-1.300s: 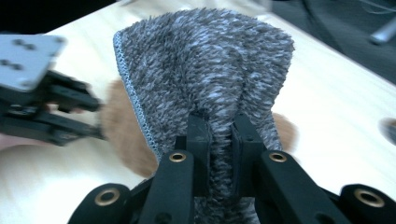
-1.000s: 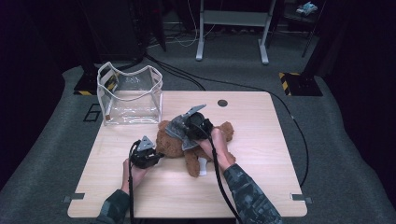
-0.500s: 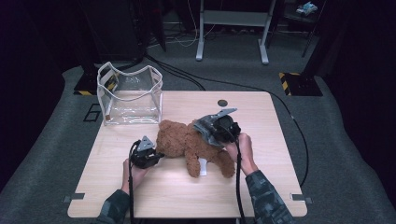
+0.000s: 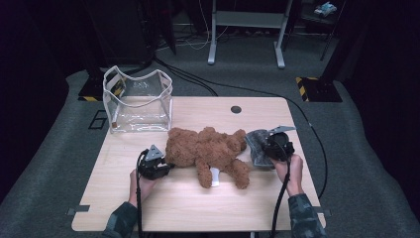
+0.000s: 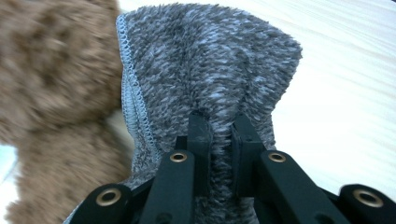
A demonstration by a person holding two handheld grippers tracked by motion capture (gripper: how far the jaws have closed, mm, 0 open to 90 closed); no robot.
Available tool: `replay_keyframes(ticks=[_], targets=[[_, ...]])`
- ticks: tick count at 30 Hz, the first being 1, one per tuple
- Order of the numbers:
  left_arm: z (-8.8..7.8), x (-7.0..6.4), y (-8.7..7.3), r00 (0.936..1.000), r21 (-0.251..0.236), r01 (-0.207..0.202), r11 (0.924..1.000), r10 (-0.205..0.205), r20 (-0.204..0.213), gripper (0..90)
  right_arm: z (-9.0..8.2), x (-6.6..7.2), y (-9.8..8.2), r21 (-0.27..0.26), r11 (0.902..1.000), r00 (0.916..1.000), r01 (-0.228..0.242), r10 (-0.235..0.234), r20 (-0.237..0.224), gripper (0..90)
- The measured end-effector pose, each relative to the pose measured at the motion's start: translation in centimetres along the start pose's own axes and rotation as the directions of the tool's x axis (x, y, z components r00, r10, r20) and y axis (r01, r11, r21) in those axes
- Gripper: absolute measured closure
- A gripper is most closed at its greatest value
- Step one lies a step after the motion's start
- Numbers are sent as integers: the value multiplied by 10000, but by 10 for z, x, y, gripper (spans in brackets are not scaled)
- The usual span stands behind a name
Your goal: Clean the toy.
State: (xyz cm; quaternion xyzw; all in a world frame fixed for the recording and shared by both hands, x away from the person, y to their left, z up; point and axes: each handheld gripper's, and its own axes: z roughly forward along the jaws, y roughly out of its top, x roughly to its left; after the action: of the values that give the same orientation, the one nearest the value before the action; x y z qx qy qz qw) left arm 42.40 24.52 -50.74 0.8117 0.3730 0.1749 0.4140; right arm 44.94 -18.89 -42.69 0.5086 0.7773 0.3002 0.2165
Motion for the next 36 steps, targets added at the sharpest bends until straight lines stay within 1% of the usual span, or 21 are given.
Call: replay_keyframes(ticks=[2, 3, 4, 5, 6, 7, 11, 14, 17, 18, 22, 23, 24, 25, 27, 29, 30, 31, 32, 34, 36], targets=[[-1, -1, 0, 10000, 49, 8, 10000, -9, 25, 581, -5, -9, -6, -95, 9999, 9998, -141, 143, 113, 813], [-2, -1, 1, 10000, 5, 36, 10000, -36, -24, 522, -9, -15, -12, -169, 9994, 9995, -291, 293, 143, 813], [-2, -1, 1, 9999, -35, 119, 9999, -120, -41, 522, -9, -15, -12, -169, 9994, 9995, -291, 293, 143, 813], [-3, -2, 1, 9999, -60, 161, 9999, -161, -24, 500, -10, -17, -14, -203, 9990, 9991, -391, 395, 174, 812], [-4, -2, 2, 9999, -60, 137, 9999, -137, -2, 486, -12, -18, -17, -222, 9989, 9990, -415, 419, 160, 813], [-5, -3, 2, 9998, -128, 201, 9997, -201, 7, 462, -13, -18, -18, -218, 9988, 9990, -437, 439, 115, 812], [-10, -8, 4, 9989, -288, 453, 9986, -450, 93, 371, -14, -17, -25, -198, 9989, 9987, -435, 440, 266, 812], [-13, -12, 3, 9985, -313, 551, 9980, -549, 51, 314, -16, -18, -30, -277, 9983, 9984, -503, 510, 249, 812], [-15, -16, 2, 9979, -223, 630, 9978, -627, 130, 270, -19, -19, -34, -312, 9982, 9983, -510, 519, 273, 811], [-15, -18, 1, 9981, -224, 604, 9979, -602, 89, 262, -21, -19, -35, -259, 9983, 9979, -530, 538, 350, 812], [-19, -28, 0, 9981, -215, 603, 9980, -600, 125, 225, -23, -24, -40, -323, 9975, 9972, -626, 639, 383, 811], [-20, -32, 0, 9982, -226, 583, 9980, -579, 166, 221, -24, -26, -41, -376, 9975, 9974, -592, 607, 395, 811], [-21, -35, 0, 9982, -237, 571, 9981, -566, 210, 217, -25, -27, -42, -358, 9967, 9965, -727, 741, 391, 811], [-21, -38, 0, 9981, -241, 545, 9982, -537, 318, 217, -25, -28, -43, -394, 9968, 9966, -698, 714, 401, 811], [-21, -46, 1, 9982, -204, 479, 9986, -471, 382, 220, -26, -30, -45, -405, 9962, 9956, -772, 792, 498, 811], [-18, -55, 0, 9984, -195, 414, 9990, -406, 382, 215, -27, -33, -47, -425, 9955, 9950, -846, 867, 497, 810], [-16, -59, 1, 9985, -186, 406, 9990, -399, 381, 212, -27, -33, -48, -415, 9944, 9937, -970, 992, 525, 811], [-14, -62, 1, 9986, -136, 349, 9993, -343, 394, 207, -27, -35, -49, -424, 9949, 9941, -919, 942, 545, 811], [-13, -65, 1, 9986, -103, 341, 9994, -336, 408, 198, -27, -36, -50, -406, 9942, 9935, -993, 1013, 524, 810], [-8, -70, 3, 9983, -53, 339, 9994, -336, 467, 186, -27, -38, -52, -385, 9946, 9931, -961, 985, 641, 811], [-3, -75, 4, 9981, -28, 335, 9994, -333, 522, 176, -28, -39, -53, -357, 9938, 9916, -1055, 1079, 713, 811]])
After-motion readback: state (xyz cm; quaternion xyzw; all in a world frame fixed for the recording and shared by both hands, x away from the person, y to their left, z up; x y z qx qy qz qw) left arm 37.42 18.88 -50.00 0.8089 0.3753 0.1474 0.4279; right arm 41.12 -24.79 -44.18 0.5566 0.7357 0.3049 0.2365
